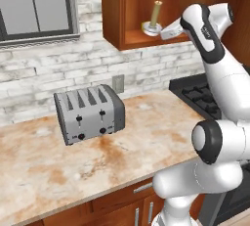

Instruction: Pick the candle and candle from the dining table and place them in the open cabinet. Close the cabinet after placing the objects.

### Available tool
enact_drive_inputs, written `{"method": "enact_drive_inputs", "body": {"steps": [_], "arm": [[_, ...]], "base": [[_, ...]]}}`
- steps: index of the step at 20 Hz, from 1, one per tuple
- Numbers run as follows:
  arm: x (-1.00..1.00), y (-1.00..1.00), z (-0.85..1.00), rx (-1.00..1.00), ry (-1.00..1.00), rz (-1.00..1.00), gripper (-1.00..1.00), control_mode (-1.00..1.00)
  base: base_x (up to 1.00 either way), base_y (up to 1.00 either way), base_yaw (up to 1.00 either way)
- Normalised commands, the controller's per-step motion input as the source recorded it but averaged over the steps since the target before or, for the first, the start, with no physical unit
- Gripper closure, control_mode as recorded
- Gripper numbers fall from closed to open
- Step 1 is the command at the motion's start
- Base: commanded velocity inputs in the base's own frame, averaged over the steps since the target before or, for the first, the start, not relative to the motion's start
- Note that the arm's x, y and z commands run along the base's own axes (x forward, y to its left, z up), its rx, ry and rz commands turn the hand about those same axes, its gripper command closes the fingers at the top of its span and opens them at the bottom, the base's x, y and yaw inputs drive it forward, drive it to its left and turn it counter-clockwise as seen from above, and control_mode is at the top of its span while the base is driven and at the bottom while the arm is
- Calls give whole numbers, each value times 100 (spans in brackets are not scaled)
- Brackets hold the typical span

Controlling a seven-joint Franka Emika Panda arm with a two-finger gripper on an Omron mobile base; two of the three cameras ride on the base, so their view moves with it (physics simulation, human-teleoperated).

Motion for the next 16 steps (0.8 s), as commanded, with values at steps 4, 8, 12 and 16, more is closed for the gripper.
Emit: {"method": "enact_drive_inputs", "body": {"steps": [4, 8, 12, 16], "arm": [[23, 5, -3, 0, 4, 1, 100, -100], [23, 4, -1, 0, 2, 2, 100, -100], [19, 4, -7, 0, 2, 3, 100, -100], [20, 7, -10, 0, 2, 1, 100, -100]], "base": [[0, 0, 0], [0, 0, 0], [0, 0, 0], [0, 0, 0]]}}
